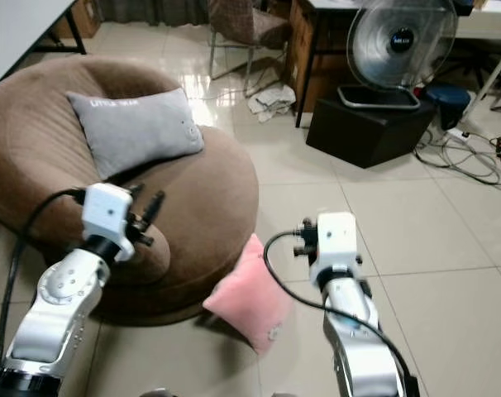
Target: Move the pillow to the sofa from floor
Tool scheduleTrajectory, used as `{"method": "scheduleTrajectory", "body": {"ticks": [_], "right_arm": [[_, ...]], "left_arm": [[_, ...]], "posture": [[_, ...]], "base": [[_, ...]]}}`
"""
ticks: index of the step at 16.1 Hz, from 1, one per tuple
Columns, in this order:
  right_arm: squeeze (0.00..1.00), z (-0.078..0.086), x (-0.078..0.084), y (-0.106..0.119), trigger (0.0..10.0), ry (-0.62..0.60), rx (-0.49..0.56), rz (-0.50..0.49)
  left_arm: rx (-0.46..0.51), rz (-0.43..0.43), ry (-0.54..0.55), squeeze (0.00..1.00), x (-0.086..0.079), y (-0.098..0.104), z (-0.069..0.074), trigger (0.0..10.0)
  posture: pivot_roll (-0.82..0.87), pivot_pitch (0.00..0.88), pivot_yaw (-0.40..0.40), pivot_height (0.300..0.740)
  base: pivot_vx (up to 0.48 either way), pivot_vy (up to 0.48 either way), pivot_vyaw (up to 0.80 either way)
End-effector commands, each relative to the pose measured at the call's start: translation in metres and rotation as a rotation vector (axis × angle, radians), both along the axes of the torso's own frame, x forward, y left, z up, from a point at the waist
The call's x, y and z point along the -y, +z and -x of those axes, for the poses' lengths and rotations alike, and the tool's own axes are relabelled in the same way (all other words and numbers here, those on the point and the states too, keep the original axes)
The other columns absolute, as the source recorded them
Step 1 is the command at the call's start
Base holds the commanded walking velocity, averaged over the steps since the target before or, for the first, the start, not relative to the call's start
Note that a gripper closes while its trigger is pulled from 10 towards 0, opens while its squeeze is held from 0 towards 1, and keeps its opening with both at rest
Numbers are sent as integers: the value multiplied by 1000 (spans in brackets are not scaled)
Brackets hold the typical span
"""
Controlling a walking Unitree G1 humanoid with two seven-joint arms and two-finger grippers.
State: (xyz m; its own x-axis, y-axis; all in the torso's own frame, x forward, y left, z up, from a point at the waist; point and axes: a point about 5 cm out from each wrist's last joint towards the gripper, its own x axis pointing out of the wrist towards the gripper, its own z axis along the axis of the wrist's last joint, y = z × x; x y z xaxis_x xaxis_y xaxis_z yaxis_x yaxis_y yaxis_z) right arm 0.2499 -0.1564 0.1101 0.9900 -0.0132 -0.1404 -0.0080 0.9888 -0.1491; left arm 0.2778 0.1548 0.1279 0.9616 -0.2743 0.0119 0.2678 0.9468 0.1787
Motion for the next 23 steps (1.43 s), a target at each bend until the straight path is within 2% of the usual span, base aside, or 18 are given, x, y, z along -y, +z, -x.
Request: {"method": "scheduleTrajectory", "body": {"ticks": [1, 5, 10, 20, 23], "right_arm": [[0, 1, 8, -7, 10000, -27, -23, 48], [0, 4, 6, -13, 10000, -15, -50, -10], [0, 2, 7, -15, 10000, 2, -53, 29], [0, 0, 6, -18, 10000, 30, -54, 24], [0, 1, 5, -20, 10000, 32, -56, 15]], "left_arm": [[-1, 6, -12, 0, 5, -2, -1, 10000], [4, -15, -42, 0, 7, -3, -2, 10000], [3, -19, -43, 0, 8, -4, -4, 10000], [6, -15, -50, 0, 8, -4, -4, 10000], [7, -18, -57, 0, 8, -5, -4, 10000]], "posture": [[-36, 35, 16, 740], [-38, 32, 26, 740], [-39, 30, 26, 740], [-37, 12, 21, 740], [-36, 6, 23, 740]], "base": [[0, 0, 0], [68, 0, -200], [323, 0, -160], [327, 0, 0], [328, 0, -490]]}}
